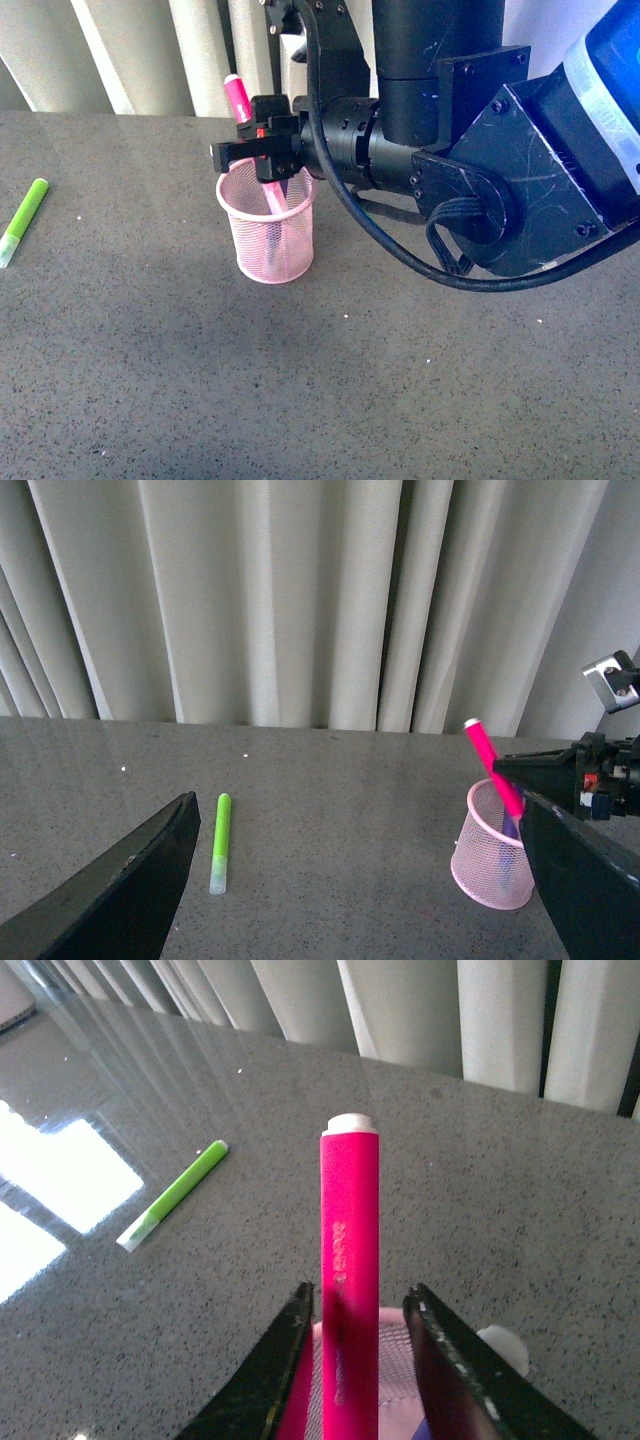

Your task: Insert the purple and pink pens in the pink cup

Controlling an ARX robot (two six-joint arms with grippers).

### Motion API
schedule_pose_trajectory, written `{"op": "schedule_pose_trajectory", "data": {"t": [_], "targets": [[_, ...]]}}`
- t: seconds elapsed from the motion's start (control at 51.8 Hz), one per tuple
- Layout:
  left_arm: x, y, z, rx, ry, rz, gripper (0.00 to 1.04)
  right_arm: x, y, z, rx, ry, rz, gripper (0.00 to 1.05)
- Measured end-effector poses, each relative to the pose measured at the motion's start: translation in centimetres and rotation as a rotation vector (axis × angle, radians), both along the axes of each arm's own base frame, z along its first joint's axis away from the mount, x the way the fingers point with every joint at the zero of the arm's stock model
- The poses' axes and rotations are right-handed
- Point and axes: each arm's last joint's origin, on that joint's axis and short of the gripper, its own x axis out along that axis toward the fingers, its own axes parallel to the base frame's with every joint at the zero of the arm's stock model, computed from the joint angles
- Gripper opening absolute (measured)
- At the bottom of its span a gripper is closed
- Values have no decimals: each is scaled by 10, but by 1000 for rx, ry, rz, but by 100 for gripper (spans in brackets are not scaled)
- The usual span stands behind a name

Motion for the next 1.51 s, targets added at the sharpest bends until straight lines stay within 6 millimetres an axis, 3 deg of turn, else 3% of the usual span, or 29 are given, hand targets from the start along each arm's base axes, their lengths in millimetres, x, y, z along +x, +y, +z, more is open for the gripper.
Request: {"op": "schedule_pose_trajectory", "data": {"t": [0.174,0.367,0.56,0.792,0.888,1.023,1.062,1.158,1.313,1.409,1.506], "targets": [[0,0,0,0,0,0,98,-3,-3,2,-1,2,-2,71],[0,0,0,0,0,0,98,-1,-12,21,20,-26,-32,99],[0,0,0,0,0,0,98,-6,-36,58,32,-67,-135,98],[0,0,0,0,0,0,98,-35,-81,104,11,-105,-330,98],[0,0,0,0,0,0,98,-61,-114,117,-91,-111,-519,98],[0,0,0,0,0,0,98,-128,-172,118,-248,-52,-756,98],[0,0,0,0,0,0,98,-143,-179,119,-248,-63,-775,98],[0,0,0,0,-1,-1,98,-151,-182,128,-225,-109,-784,98],[0,0,0,0,0,2,98,-171,-194,115,-159,-368,-847,64],[0,0,0,0,-1,2,98,-185,-202,110,-160,-387,-851,41],[0,0,0,0,-1,0,98,-195,-206,104,-168,-378,-854,25]]}}
